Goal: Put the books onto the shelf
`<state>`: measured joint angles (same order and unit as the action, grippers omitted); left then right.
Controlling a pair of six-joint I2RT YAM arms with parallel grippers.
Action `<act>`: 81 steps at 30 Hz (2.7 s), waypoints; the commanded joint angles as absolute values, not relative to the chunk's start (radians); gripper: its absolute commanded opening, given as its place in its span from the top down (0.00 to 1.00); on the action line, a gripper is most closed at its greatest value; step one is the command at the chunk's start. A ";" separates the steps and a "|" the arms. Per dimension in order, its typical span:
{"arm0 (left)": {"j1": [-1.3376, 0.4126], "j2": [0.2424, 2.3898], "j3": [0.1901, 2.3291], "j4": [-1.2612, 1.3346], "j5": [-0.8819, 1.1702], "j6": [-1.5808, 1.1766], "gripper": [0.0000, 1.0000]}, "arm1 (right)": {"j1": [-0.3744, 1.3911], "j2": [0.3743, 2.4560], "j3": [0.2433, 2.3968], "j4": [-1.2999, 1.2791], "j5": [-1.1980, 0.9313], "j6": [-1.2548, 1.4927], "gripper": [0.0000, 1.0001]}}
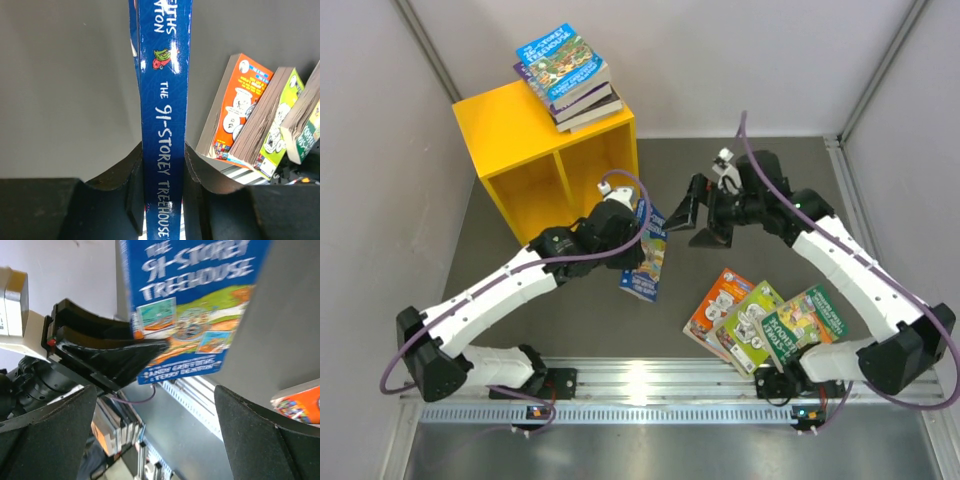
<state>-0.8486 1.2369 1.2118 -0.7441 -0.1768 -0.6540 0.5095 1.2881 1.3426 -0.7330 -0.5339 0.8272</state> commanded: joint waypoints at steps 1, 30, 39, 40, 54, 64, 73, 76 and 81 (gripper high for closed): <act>-0.880 1.261 1.276 -0.617 -0.204 -0.641 1.00 | 0.592 1.342 1.347 -0.678 -0.517 0.903 0.00; -0.973 1.215 1.141 -0.385 -0.118 -0.726 1.00 | 0.535 1.519 1.308 -0.410 -0.601 1.008 0.02; -0.971 1.241 1.158 -0.399 -0.091 -0.715 1.00 | 0.531 1.532 1.365 -0.353 -0.595 1.049 0.02; -0.971 1.243 1.161 -0.397 -0.086 -0.709 1.00 | 0.535 1.539 1.368 -0.360 -0.591 1.052 0.02; -0.973 1.394 1.324 -0.388 0.045 -0.686 1.00 | 0.738 1.701 1.520 -0.656 -0.440 0.940 0.50; -0.973 1.384 1.305 -0.400 0.037 -0.710 0.61 | 0.735 1.706 1.552 -0.681 -0.420 0.916 1.00; -0.963 1.275 1.312 -0.474 0.011 -0.701 0.01 | 0.628 1.622 1.507 -0.681 -0.442 0.847 1.00; -0.940 1.211 1.330 -0.531 -0.053 -0.703 0.01 | 0.557 1.562 1.467 -0.677 -0.483 0.825 1.00; -0.813 1.126 1.295 -0.575 -0.048 -0.690 0.01 | 0.417 1.415 1.379 -0.602 -0.621 0.840 1.00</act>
<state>-0.8814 1.1786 1.2884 -0.5720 -0.0250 -0.6971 0.4873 1.5524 1.3888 -0.7097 -0.4789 0.8299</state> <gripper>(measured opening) 0.990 0.291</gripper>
